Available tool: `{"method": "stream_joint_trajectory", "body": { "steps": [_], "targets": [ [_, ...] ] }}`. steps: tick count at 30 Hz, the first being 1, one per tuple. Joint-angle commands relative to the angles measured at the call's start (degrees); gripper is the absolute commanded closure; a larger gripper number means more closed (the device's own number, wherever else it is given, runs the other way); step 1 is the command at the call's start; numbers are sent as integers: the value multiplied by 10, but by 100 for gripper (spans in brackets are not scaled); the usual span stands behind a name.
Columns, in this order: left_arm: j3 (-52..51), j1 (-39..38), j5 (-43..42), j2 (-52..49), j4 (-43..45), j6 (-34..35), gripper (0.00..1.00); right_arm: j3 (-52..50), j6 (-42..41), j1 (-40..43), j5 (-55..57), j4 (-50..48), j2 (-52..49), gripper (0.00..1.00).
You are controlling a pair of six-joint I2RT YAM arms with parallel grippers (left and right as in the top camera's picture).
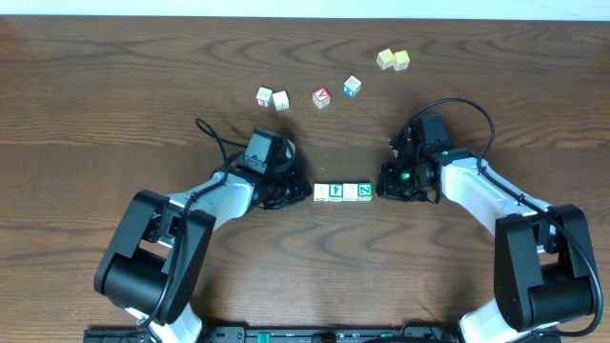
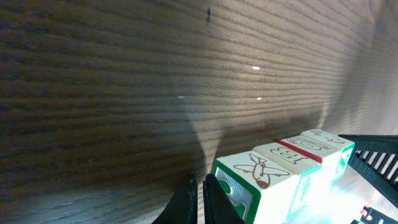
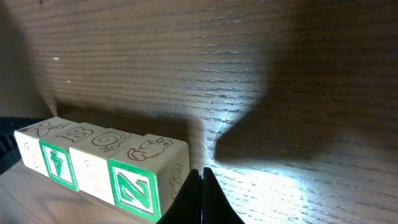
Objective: Lift 4 blocks
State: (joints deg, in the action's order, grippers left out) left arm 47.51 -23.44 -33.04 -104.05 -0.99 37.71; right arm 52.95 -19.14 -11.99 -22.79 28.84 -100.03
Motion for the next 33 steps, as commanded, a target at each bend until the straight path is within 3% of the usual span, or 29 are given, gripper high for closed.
{"method": "stream_joint_trajectory", "body": {
  "steps": [1, 33],
  "targets": [
    [13, -3, 8, -6, 1, 5, 93, -6, -13, -4, -6, -2, -5, 99],
    [13, -19, 7, -6, 3, 8, 93, -23, -30, -35, -11, -45, -5, 99]
  ]
}}
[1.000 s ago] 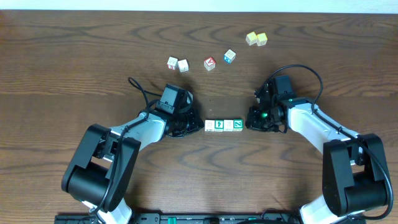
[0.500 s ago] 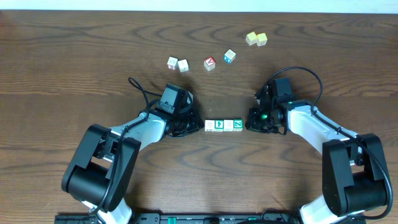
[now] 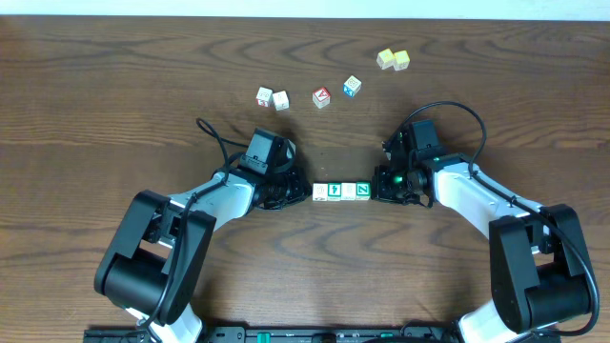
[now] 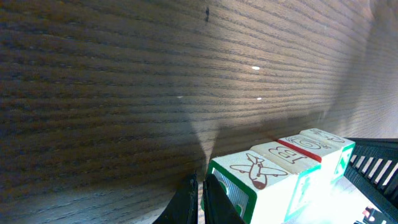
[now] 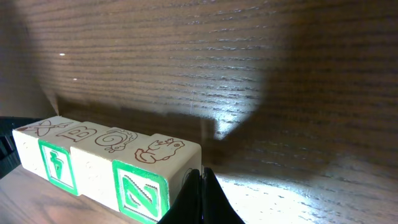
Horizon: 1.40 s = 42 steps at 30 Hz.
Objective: Lift 4 blocks
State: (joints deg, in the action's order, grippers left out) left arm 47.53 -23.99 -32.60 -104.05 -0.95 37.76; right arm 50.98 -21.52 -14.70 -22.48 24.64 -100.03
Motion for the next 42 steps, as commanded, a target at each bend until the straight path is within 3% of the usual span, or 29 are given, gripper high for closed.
{"method": "stream_joint_trajectory", "body": {
  "steps": [1, 42],
  "targets": [
    [12, -16, 3, -6, 3, 7, 93, -3, -6, -8, -14, -3, -5, 99],
    [12, -19, 1, 12, 0, 12, 93, 19, -5, -8, -23, 17, 10, 99]
  ]
}}
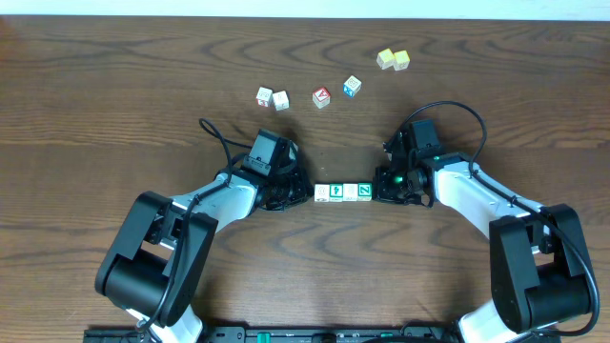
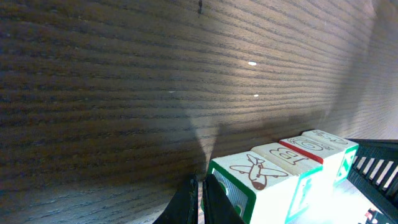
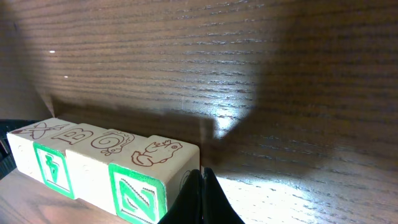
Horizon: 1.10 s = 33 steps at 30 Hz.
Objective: Lift 4 blocks
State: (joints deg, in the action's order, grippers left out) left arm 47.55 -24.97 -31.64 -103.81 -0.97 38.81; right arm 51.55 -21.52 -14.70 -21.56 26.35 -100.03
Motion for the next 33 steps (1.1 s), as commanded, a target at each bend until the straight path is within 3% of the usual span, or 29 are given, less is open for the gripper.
{"method": "stream_joint_trajectory", "body": {
  "steps": [1, 33],
  "targets": [
    [12, -9, -9, 10, 0, 1, 93, 13, -5, -8, -32, 0, 15, 99],
    [12, -9, 22, 35, -16, 1, 93, 13, -7, -8, -29, -5, 30, 99]
  ]
}}
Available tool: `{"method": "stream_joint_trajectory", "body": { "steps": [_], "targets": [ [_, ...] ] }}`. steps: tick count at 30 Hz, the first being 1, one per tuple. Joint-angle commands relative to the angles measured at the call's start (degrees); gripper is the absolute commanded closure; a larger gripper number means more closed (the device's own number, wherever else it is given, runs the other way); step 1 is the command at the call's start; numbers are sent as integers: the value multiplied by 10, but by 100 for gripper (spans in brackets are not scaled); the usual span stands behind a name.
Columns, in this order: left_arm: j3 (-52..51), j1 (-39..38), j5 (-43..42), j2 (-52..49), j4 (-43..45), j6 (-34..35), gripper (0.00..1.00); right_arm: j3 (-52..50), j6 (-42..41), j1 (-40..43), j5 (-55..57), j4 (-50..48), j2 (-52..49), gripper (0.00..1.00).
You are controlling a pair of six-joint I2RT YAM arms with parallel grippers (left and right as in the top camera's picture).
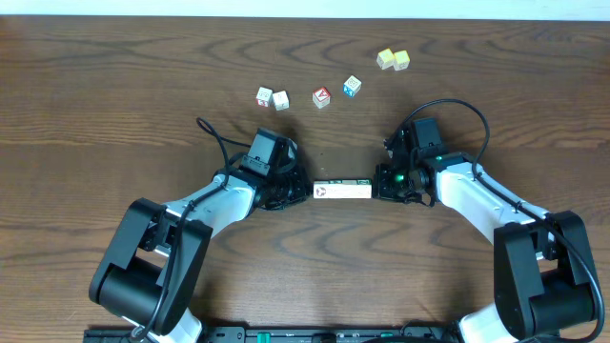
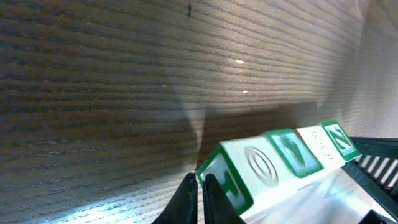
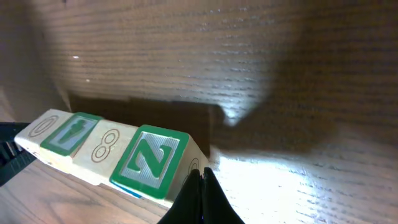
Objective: Lift 4 blocks
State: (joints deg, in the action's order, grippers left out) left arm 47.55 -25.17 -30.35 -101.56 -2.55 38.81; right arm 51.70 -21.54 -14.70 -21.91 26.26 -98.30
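Note:
A row of four white wooden blocks [image 1: 343, 190] with green faces hangs pinched end to end between my two grippers. The left gripper [image 1: 304, 191] is shut, its tips pressed against the row's left end. In the left wrist view the row [image 2: 273, 163] tilts, with green faces turned upward beside the shut left gripper [image 2: 199, 186]. My right gripper [image 1: 380, 188] is shut against the right end. The right wrist view has the Z block [image 3: 149, 163] next to the shut right gripper [image 3: 202, 186], and a dark shadow lies on the table under the row.
Loose blocks lie at the back: two white ones [image 1: 272, 97], a red one [image 1: 321, 97], a blue one [image 1: 352, 86] and a yellow pair [image 1: 393, 59]. Arm cables loop near both wrists. The wooden table [image 1: 95, 143] spreads all around.
The row has rolled about its length, so the green faces now point up in both wrist views. It sits higher over the table, with a shadow under it. Both grippers still press its ends.
At first the row lay flat on the table, my left gripper at its left end and my right gripper a little off its right end. Then both shut grippers touched the ends and stayed there. Now the pinched row is rolled and raised.

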Motion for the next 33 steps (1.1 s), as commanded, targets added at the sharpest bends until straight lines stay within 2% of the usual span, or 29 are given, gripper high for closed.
{"method": "stream_joint_trajectory", "body": {
  "steps": [1, 15, 27, 33],
  "targets": [
    [12, -7, 13, 12, 1, 1, 93, 12, -7, -8, -25, -4, 12, 99],
    [12, -30, 82, 12, 1, 1, 93, 11, -7, -23, 10, -17, 12, 99],
    [12, -30, 86, 12, 1, 1, 93, 11, -8, -38, 28, -19, 5, 99],
    [12, -29, 87, 12, -1, 1, 93, 15, -9, -36, 72, 1, 6, 99]
  ]
}}
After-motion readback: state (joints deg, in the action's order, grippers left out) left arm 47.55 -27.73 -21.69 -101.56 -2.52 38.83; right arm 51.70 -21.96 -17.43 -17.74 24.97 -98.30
